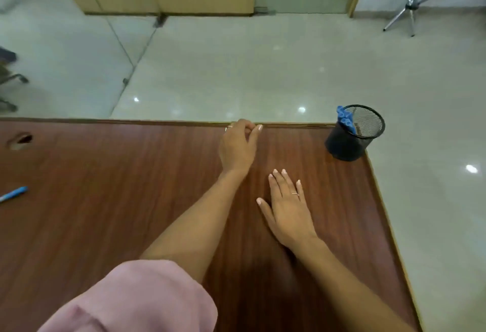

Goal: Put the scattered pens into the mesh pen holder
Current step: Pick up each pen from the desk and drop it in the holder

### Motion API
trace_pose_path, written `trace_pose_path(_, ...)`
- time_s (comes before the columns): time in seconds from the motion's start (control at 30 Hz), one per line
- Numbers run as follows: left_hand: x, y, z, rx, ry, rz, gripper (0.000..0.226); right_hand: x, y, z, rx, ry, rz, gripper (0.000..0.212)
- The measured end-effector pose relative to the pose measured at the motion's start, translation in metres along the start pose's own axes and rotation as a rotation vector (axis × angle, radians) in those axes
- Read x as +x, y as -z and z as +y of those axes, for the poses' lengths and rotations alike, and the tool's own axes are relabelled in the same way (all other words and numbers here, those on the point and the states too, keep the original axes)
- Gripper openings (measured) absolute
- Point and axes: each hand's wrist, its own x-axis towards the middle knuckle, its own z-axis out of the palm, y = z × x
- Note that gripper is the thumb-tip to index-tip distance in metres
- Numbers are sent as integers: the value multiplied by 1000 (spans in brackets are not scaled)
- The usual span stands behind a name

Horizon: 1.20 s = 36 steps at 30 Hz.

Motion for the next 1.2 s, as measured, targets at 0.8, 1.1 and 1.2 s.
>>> trace_pose_path(0.8, -45, 378, -316, -487, 1284, 1113, 31, 54, -117, -295, -97, 709, -232, 69)
trace_pose_path(1.1, -39, 372, -315, -160, 1344, 1028, 27, 61, -122, -304, -90, 703, -222, 68)
trace_pose_path(1.2, -38, 362, -299, -6, 1316, 881, 32, 59, -119, -303, -75, 706, -221, 65)
